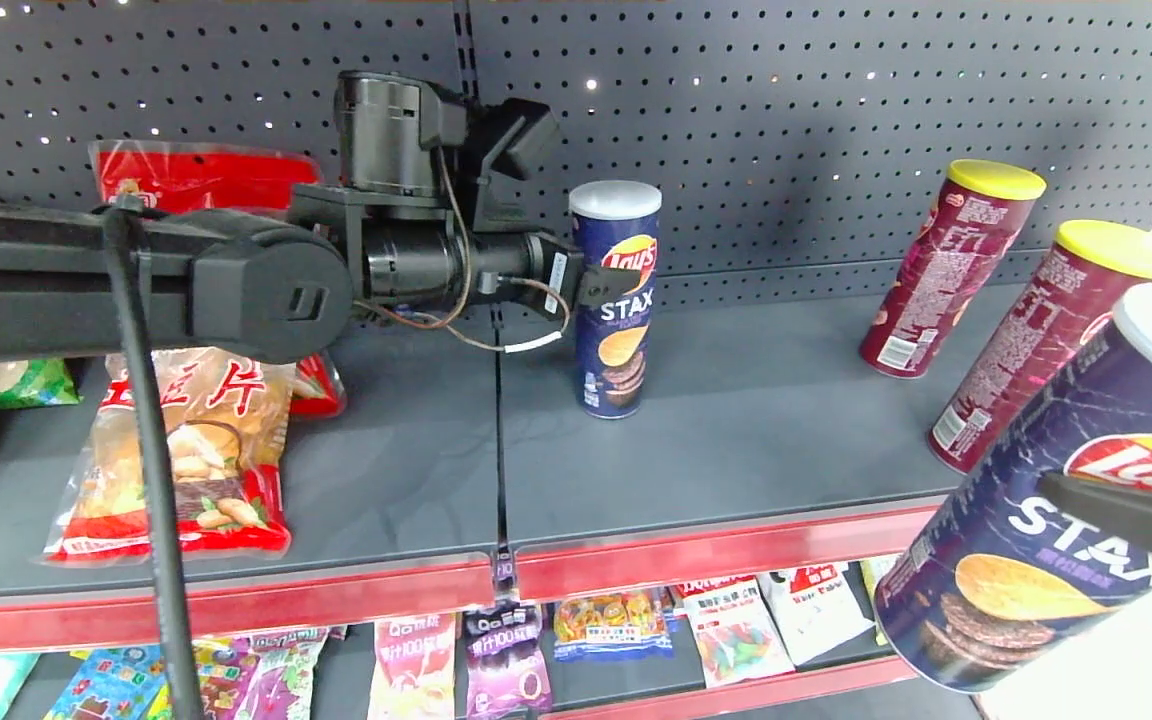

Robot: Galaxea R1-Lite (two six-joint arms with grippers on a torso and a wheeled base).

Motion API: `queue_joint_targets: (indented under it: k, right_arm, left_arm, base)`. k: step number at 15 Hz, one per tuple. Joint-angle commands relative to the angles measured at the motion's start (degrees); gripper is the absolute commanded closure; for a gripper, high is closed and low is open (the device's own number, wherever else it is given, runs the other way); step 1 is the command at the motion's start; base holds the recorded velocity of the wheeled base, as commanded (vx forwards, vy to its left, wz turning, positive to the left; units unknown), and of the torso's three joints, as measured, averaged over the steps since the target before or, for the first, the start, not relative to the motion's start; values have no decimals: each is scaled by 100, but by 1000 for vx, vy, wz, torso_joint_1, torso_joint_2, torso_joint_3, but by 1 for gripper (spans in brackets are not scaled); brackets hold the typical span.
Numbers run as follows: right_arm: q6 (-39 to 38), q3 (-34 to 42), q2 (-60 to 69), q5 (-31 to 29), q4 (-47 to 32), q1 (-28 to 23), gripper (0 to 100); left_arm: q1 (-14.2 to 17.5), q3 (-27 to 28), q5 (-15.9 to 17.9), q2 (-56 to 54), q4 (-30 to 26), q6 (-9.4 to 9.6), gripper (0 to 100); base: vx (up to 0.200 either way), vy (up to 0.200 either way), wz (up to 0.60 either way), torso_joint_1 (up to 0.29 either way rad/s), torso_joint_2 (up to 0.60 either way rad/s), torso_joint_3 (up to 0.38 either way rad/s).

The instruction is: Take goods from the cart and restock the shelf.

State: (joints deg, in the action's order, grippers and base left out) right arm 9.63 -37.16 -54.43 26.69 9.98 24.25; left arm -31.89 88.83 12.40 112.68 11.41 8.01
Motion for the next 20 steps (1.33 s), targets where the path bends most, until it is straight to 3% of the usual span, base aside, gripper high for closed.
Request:
queue_joint_targets:
  k: [1, 7, 11, 15, 16, 20]
  right_arm:
    - [4, -2, -6, -5, 4, 1, 100]
    - [4, -2, 3, -14, 4, -8, 100]
    - [-5, 7, 38, -14, -5, -8, 100]
    - [4, 77, 73, -14, 4, -8, 100]
    - [4, 77, 73, -14, 4, -8, 100]
    - [4, 77, 99, -23, -5, -8, 100]
  left_arm:
    - [-54, 99, 8, 123, 2, -1, 0]
    - [-300, 99, -62, 35, 2, -10, 0]
    - [-309, 143, -308, 176, 2, -1, 0]
    - [-335, 301, -326, 369, 2, 60, 0]
    - [-397, 310, -326, 395, 2, 78, 100]
    - [-450, -24, -211, 96, -34, 69, 100]
  base:
    - [0, 0, 0, 0, 0, 0]
    - [0, 0, 0, 0, 0, 0]
    - [0, 0, 0, 0, 0, 0]
    - [0, 0, 0, 0, 0, 0]
    - [0, 0, 0, 0, 0, 0]
    - [0, 0, 0, 0, 0, 0]
